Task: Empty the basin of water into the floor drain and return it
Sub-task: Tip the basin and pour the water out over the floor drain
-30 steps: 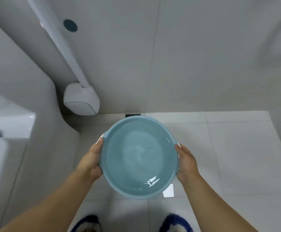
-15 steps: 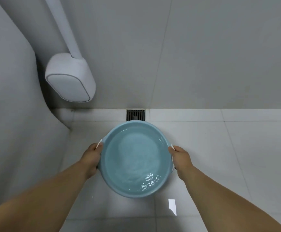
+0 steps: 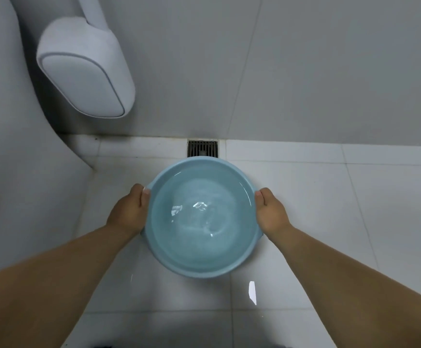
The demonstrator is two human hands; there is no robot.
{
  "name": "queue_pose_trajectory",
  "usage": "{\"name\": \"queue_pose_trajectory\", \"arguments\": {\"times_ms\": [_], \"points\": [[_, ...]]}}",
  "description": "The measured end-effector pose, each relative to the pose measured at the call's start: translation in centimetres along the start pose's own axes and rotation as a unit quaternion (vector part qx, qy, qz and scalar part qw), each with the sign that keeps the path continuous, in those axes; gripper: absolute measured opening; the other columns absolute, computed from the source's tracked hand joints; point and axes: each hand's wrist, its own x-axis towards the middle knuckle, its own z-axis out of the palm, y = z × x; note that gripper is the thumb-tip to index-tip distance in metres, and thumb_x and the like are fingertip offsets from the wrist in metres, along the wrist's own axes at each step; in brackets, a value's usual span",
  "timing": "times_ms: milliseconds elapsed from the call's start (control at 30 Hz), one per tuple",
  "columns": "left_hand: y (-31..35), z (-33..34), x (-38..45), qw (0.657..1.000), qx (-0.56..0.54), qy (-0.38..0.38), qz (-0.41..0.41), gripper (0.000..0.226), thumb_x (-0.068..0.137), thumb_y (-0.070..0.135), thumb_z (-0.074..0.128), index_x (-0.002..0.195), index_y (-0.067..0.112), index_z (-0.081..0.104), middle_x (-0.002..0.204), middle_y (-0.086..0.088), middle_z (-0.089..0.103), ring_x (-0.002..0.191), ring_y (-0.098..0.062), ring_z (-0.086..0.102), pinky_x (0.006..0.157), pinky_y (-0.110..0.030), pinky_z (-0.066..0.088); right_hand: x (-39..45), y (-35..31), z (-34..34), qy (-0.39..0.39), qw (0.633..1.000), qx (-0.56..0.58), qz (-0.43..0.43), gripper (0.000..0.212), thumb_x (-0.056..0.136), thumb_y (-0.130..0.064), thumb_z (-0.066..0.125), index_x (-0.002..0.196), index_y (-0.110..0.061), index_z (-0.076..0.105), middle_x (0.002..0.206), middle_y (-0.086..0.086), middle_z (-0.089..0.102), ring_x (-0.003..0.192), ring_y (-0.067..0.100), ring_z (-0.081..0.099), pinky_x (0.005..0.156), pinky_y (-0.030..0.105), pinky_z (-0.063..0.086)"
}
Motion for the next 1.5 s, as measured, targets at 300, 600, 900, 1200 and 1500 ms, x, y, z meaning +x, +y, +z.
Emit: {"name": "queue_pose_trajectory", "arguments": {"times_ms": [300, 600, 900, 1200, 1500], "points": [[0.0, 0.9, 0.4, 0.999, -0.040, 0.026, 0.005, 0.037, 0.105, 0.034, 0.034, 0.087, 0.006, 0.049, 0.078, -0.016, 0.060, 0.075, -0.033, 0.057, 0.062, -0.036, 0.036, -0.1, 0.5, 0.9, 0.028, 0.999, 0.003, -0.035, 0.032, 0.106, -0.034, 0.030, 0.096, -0.015, 0.053, 0.082, 0.004, 0.060, 0.080, 0.027, 0.056, 0.075, 0.037, 0.046], [0.2, 0.9, 1.1, 0.996, -0.063, 0.048, -0.036, 0.043, 0.106, 0.033, 0.031, 0.088, 0.005, 0.059, 0.088, -0.014, 0.064, 0.083, -0.030, 0.057, 0.071, -0.034, 0.038, 0.7, 0.6, 1.3, 0.079, 0.997, 0.013, -0.003, 0.041, 0.106, -0.032, 0.031, 0.071, -0.011, 0.039, 0.069, 0.003, 0.045, 0.065, 0.021, 0.042, 0.063, 0.034, 0.034], [0.5, 0.5, 1.3, 0.993, -0.106, 0.046, -0.036, 0.047, 0.106, 0.032, 0.035, 0.090, -0.004, 0.060, 0.088, -0.018, 0.064, 0.081, -0.029, 0.055, 0.070, -0.034, 0.039, 1.1, 0.4, 0.9, 0.081, 0.995, 0.051, 0.010, 0.043, 0.104, -0.030, 0.037, 0.065, -0.013, 0.033, 0.065, 0.001, 0.037, 0.062, 0.019, 0.034, 0.057, 0.033, 0.029], [1.5, -0.1, 2.1, 0.977, -0.160, 0.041, -0.133, 0.061, 0.103, 0.045, 0.036, 0.098, -0.008, 0.066, 0.097, -0.024, 0.067, 0.082, -0.030, 0.058, 0.072, -0.036, 0.042, 2.0, -0.2, 0.4, 0.076, 0.994, 0.068, 0.027, 0.045, 0.102, -0.031, 0.042, 0.062, -0.013, 0.031, 0.063, 0.002, 0.035, 0.063, 0.022, 0.033, 0.058, 0.033, 0.028], [2.0, -0.4, 2.2, 0.960, -0.211, 0.008, -0.183, 0.056, 0.102, 0.052, 0.036, 0.096, 0.008, 0.070, 0.095, -0.011, 0.070, 0.091, -0.032, 0.064, 0.088, -0.045, 0.053, 2.4, -0.9, 0.1, 0.071, 0.994, 0.074, 0.043, 0.048, 0.102, -0.030, 0.042, 0.058, -0.014, 0.031, 0.060, 0.001, 0.034, 0.058, 0.019, 0.031, 0.055, 0.033, 0.026]]}}
